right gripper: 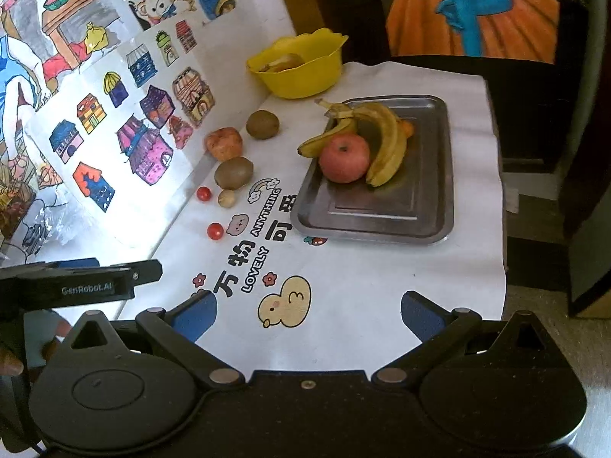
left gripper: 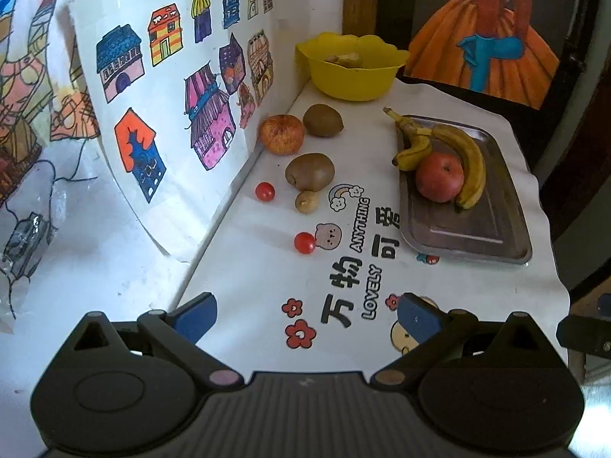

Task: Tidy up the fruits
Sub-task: 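Move both tools toward the cherry tomatoes and small beige fruit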

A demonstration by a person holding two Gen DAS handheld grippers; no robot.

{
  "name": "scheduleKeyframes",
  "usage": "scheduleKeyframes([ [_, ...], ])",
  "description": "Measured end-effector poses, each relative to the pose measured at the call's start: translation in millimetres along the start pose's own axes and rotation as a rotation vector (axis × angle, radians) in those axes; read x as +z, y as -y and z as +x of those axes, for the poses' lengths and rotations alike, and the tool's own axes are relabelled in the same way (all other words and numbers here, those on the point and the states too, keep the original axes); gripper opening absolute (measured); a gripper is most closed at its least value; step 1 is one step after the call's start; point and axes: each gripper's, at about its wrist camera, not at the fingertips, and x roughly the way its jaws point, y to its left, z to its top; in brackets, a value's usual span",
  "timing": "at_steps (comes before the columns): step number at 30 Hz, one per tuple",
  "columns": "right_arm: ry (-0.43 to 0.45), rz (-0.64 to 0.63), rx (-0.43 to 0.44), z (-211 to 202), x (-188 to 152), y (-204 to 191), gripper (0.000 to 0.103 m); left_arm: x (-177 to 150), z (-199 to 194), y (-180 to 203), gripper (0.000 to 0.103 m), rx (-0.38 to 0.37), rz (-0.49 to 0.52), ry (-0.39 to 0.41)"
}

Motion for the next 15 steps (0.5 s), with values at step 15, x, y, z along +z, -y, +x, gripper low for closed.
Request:
scheduleKeyframes([
  [15, -0.008, -0.202, 0.164, 36.4, 54.3, 24.9, 0.102, 28.3, 8.3, 4.3, 0.103, 0.143, -0.153, 0.009],
])
